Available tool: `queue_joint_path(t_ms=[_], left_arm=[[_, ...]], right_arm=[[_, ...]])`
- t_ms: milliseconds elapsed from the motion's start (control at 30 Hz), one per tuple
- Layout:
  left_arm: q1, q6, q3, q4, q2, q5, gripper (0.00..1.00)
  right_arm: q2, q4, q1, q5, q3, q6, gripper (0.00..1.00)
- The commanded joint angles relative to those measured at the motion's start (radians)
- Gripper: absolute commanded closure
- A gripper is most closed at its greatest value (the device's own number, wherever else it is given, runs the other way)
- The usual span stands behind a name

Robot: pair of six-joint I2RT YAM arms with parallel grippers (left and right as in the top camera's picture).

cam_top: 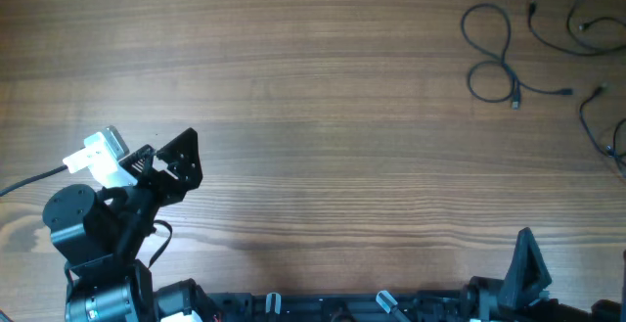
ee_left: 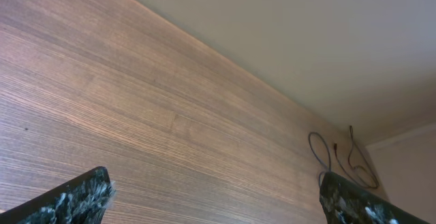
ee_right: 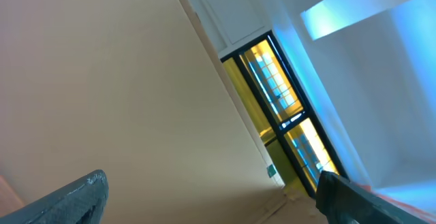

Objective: Untangle cables

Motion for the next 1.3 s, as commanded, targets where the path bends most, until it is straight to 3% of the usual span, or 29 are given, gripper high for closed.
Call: queue_joint_path(t_ms=[0, 367, 667, 1267], left_arm=[[-0.004, 0.020, 0.013, -0.014, -0.003, -0.010, 0.00], [-0.009, 0.020, 0.013, -0.019, -0.002, -0.010, 0.00], [-0.096, 0.020, 0.013, -0.019, -0.016, -0.010, 0.00], [-0.276, 0.020, 0.013, -0.019, -0.419, -0.009, 0.00]], right_arm=[[-0.020, 0.002, 0.025, 0.014, -0.003, -0.100, 0.00], [-0.020, -0.013, 0.069, 0.031, -0.009, -0.156, 0.00], [-0.020, -0.017, 0.069, 0.024, -0.020, -0.155, 0.00], [-0.020, -0.025, 0.069, 0.000, -0.024, -0.148, 0.00]])
